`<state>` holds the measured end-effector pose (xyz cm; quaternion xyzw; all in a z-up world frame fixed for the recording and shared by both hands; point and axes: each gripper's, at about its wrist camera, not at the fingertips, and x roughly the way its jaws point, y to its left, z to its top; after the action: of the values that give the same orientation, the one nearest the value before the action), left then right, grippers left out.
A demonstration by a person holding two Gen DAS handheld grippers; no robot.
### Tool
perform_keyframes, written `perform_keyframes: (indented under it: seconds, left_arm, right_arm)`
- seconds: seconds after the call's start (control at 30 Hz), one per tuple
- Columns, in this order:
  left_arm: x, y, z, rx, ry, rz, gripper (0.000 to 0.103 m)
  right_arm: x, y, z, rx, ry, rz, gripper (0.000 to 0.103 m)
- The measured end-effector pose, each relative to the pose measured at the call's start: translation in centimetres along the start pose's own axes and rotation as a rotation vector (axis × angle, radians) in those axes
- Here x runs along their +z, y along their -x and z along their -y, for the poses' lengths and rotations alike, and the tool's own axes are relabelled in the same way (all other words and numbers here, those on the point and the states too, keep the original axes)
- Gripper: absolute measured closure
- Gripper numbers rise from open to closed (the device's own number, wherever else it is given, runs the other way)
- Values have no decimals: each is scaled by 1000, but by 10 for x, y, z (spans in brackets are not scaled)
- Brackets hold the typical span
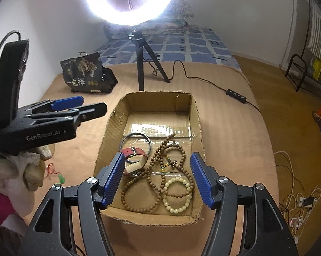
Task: Organize jewelry
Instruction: 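Withdraw both tools from the box toward the red string and jade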
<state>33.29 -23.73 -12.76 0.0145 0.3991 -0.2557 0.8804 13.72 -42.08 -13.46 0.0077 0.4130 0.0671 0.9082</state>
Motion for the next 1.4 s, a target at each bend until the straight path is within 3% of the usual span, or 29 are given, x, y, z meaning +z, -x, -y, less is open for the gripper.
perform_keyframes:
  seconds: [0.13,0.37,0.67,0.8,1.07,1.4]
  left_arm:
    - [0,20,-7,9,1,22,28]
    - [-6,62,-29,70,-40,80,28]
    - [-26,124,-90,153,-41,130,28]
    - [-42,144,-122,189,-24,134,28]
    - [-77,160,-177,210,54,113,28]
    - [-131,152,-201,177,74,55,28]
  right_arm:
    - [0,9,-11,3,18,2,33]
    - [0,19,-34,-2,55,18,33]
    - [2,23,-61,56,40,71,33]
    - [4,18,-78,74,75,54,32]
    - [-5,4,-122,135,160,-5,30]
    - [-33,-19,-176,201,303,-69,30]
